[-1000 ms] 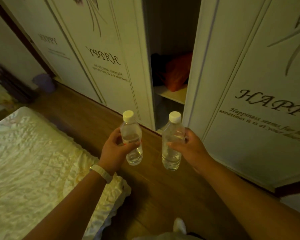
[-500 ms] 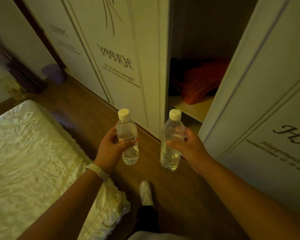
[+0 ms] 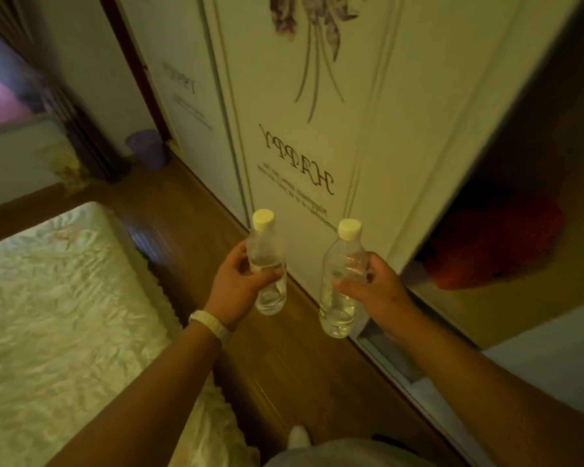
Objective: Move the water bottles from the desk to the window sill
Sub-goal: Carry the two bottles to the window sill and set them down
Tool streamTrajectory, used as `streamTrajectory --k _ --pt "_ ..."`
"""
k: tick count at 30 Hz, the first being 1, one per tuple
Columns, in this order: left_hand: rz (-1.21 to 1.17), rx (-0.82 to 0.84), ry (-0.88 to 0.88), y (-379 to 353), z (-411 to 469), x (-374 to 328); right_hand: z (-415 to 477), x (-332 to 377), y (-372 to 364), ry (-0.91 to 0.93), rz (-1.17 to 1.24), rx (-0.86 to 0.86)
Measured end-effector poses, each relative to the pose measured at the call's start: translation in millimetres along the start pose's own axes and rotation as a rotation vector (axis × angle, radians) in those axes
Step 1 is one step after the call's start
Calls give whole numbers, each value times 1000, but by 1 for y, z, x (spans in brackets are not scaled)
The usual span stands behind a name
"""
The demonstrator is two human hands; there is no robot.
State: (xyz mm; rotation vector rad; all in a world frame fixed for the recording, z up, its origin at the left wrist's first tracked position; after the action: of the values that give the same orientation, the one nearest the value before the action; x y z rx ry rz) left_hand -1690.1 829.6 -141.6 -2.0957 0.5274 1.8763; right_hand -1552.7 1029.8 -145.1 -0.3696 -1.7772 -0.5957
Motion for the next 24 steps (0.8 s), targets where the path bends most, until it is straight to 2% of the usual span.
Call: streamTrajectory --k 10,18,24 --pt "5 -336 -27 106 74 -14 125 63 -106 103 -24 250" --pt "7 -585 -6 143 146 -14 246 82 -179 112 -37 484" --pt "-3 -733 19 168 198 -28 332 130 -238 155 -100 659"
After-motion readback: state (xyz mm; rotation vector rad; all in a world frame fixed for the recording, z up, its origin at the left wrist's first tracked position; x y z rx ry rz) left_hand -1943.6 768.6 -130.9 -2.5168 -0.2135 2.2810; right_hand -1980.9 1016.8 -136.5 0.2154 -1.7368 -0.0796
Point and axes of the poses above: each hand's wrist, its own z-axis towards the middle knuckle, its own y-axis out of the back of the hand, x = y × z, the point moved 3 cm from there along z, towards the middle knuckle, and after that the axes turned 3 degrees about -x, right-handed, at the moved point
